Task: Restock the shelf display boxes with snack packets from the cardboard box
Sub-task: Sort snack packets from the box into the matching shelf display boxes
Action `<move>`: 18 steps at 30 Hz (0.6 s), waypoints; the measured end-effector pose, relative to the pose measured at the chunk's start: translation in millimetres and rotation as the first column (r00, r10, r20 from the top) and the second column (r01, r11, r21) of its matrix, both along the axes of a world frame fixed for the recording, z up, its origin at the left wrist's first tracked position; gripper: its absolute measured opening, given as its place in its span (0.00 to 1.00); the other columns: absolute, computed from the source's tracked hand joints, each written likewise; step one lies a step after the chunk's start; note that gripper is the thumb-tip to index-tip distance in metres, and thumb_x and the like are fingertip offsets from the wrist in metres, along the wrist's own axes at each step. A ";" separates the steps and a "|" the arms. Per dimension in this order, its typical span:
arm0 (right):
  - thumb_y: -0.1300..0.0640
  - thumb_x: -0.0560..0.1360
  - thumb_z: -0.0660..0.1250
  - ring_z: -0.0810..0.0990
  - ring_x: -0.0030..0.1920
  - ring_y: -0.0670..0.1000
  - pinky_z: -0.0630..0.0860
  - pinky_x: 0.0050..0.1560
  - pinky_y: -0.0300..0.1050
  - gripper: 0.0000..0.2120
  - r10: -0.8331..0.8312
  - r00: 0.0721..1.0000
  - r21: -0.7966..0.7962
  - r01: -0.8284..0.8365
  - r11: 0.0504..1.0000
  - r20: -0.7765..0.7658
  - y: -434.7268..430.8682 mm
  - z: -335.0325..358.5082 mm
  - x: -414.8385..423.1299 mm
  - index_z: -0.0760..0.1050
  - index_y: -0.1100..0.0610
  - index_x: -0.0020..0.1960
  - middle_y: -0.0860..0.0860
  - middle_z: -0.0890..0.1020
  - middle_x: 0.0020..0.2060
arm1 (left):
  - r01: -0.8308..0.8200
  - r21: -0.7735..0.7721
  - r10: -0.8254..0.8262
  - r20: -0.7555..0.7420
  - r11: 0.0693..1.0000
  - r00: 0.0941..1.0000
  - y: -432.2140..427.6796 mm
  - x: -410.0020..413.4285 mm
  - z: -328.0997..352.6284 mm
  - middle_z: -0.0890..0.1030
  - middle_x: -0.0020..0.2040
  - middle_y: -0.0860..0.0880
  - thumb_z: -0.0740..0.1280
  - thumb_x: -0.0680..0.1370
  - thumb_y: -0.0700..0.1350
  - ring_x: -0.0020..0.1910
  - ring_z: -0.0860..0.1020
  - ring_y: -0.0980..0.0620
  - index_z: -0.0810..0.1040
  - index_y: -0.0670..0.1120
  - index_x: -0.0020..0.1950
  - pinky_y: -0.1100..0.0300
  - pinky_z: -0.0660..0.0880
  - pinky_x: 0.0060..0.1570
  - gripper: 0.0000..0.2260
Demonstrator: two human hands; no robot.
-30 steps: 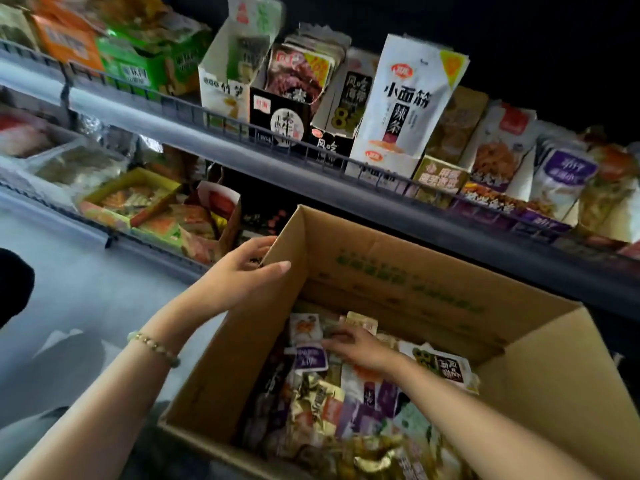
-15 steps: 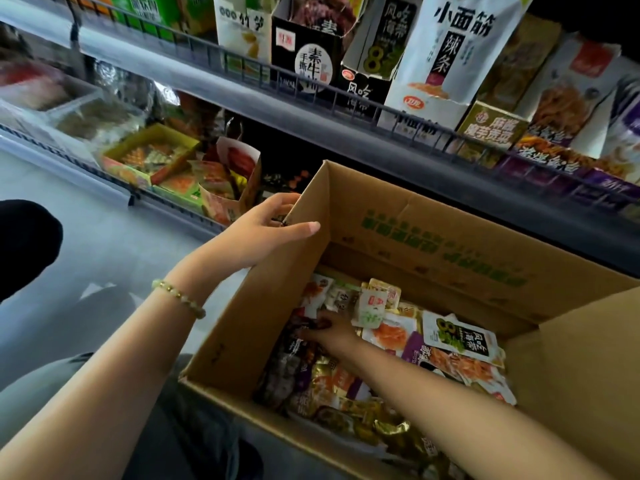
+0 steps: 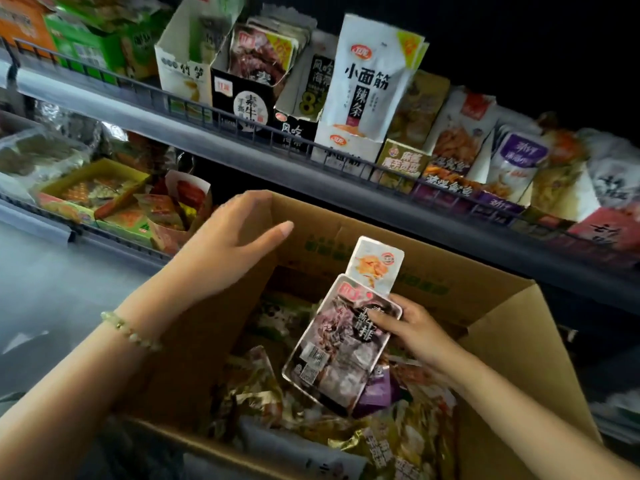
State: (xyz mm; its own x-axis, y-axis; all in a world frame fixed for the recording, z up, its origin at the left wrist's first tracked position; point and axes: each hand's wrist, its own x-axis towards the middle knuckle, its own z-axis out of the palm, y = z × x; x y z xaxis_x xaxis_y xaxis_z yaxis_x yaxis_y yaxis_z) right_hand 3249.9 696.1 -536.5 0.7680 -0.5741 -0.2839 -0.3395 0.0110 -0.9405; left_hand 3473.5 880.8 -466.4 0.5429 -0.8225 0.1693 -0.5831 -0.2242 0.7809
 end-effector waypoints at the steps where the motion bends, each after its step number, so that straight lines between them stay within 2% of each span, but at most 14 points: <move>1: 0.63 0.73 0.68 0.83 0.49 0.44 0.78 0.51 0.37 0.14 0.009 0.999 0.014 -0.009 1.000 0.030 -6.4 11.7 -8.0 0.77 0.58 0.59 0.49 0.84 0.51 | 0.072 0.049 -0.071 -0.022 0.996 0.997 -9.4 -11.5 6.1 0.68 0.69 0.56 0.59 0.68 0.69 0.67 0.67 0.58 0.63 0.54 0.74 0.57 0.67 0.66 0.38; 2: 0.60 0.72 0.70 0.83 0.51 0.47 0.78 0.55 0.42 0.15 0.029 0.998 0.019 -0.030 0.999 0.059 -11.6 24.1 -14.4 0.77 0.56 0.59 0.50 0.84 0.52 | 0.138 0.110 -0.130 -0.075 0.984 0.989 -22.1 -22.9 9.2 0.68 0.70 0.56 0.60 0.65 0.70 0.68 0.67 0.58 0.62 0.53 0.75 0.58 0.67 0.67 0.41; 4: 0.58 0.71 0.72 0.82 0.54 0.51 0.76 0.58 0.47 0.17 0.081 0.994 0.000 -0.081 0.997 0.079 -20.6 41.9 -23.0 0.77 0.54 0.59 0.52 0.84 0.54 | 0.253 0.166 -0.187 -0.333 0.953 0.924 -48.3 -46.5 14.1 0.70 0.71 0.54 0.64 0.65 0.69 0.68 0.69 0.57 0.62 0.50 0.76 0.59 0.65 0.69 0.43; 6: 0.58 0.71 0.72 0.81 0.55 0.54 0.76 0.59 0.50 0.17 0.118 0.990 -0.032 -0.116 0.993 0.077 -24.3 50.7 -27.1 0.77 0.55 0.60 0.54 0.83 0.55 | 0.364 0.067 -0.245 -0.626 0.929 0.741 -71.1 -68.2 15.5 0.76 0.67 0.50 0.67 0.70 0.64 0.64 0.75 0.53 0.66 0.46 0.74 0.54 0.68 0.69 0.38; 7: 0.58 0.71 0.71 0.81 0.55 0.54 0.76 0.59 0.50 0.17 0.127 0.989 -0.047 -0.123 0.991 0.077 -23.8 52.3 -27.8 0.77 0.56 0.59 0.55 0.83 0.55 | 0.388 -0.009 -0.285 -0.695 0.922 0.660 -79.8 -78.2 13.7 0.80 0.63 0.48 0.68 0.72 0.60 0.61 0.78 0.51 0.69 0.45 0.71 0.52 0.70 0.66 0.31; 8: 0.58 0.70 0.70 0.81 0.54 0.53 0.77 0.58 0.48 0.17 0.125 0.989 -0.055 -0.120 0.991 0.084 -22.7 52.5 -28.1 0.78 0.57 0.58 0.55 0.84 0.54 | 0.368 -0.079 -0.307 -0.724 0.926 0.618 -87.4 -86.4 11.5 0.82 0.59 0.47 0.67 0.75 0.55 0.58 0.80 0.49 0.73 0.45 0.68 0.52 0.73 0.64 0.24; 10: 0.58 0.69 0.70 0.82 0.51 0.51 0.77 0.57 0.47 0.16 0.082 0.989 -0.060 -0.075 0.995 0.120 -22.6 52.3 -28.9 0.78 0.59 0.56 0.55 0.84 0.51 | 0.215 -0.170 -0.265 -0.779 0.962 0.569 -99.0 -96.9 7.6 0.84 0.54 0.44 0.63 0.79 0.48 0.51 0.83 0.48 0.77 0.44 0.61 0.52 0.77 0.58 0.14; 13: 0.56 0.70 0.73 0.81 0.50 0.54 0.73 0.60 0.57 0.16 0.022 0.988 -0.083 -0.009 0.997 0.152 -30.4 54.0 -33.1 0.77 0.63 0.54 0.63 0.82 0.51 | -0.034 -0.208 -0.168 -0.866 0.978 0.472 -107.4 -102.6 4.8 0.85 0.48 0.41 0.61 0.81 0.45 0.41 0.84 0.48 0.80 0.43 0.54 0.56 0.81 0.44 0.10; 16: 0.57 0.70 0.70 0.82 0.51 0.55 0.75 0.59 0.53 0.15 -0.011 0.986 -0.052 0.019 0.998 0.164 -37.7 56.3 -34.8 0.77 0.62 0.55 0.60 0.83 0.51 | -0.130 -0.243 -0.141 -0.839 0.961 0.526 -109.6 -102.5 -2.1 0.85 0.47 0.43 0.61 0.81 0.46 0.42 0.84 0.48 0.80 0.46 0.52 0.51 0.80 0.48 0.08; 18: 0.59 0.71 0.70 0.83 0.51 0.53 0.77 0.56 0.47 0.12 -0.039 0.985 -0.070 0.051 0.996 0.167 -40.5 58.3 -35.7 0.78 0.60 0.54 0.56 0.85 0.50 | -0.200 -0.274 -0.121 -0.822 0.941 0.557 -108.3 -97.7 -4.6 0.86 0.45 0.46 0.61 0.80 0.47 0.41 0.84 0.49 0.79 0.46 0.53 0.54 0.80 0.43 0.08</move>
State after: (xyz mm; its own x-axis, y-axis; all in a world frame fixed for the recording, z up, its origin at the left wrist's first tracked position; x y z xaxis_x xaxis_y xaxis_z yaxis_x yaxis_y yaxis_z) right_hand 3214.2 655.6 -478.2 0.7736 -0.6239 -0.1107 -0.1799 -0.0487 -0.9825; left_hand 3375.8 772.5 -471.0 0.6033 -0.7858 -0.1361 0.3494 0.1070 0.9308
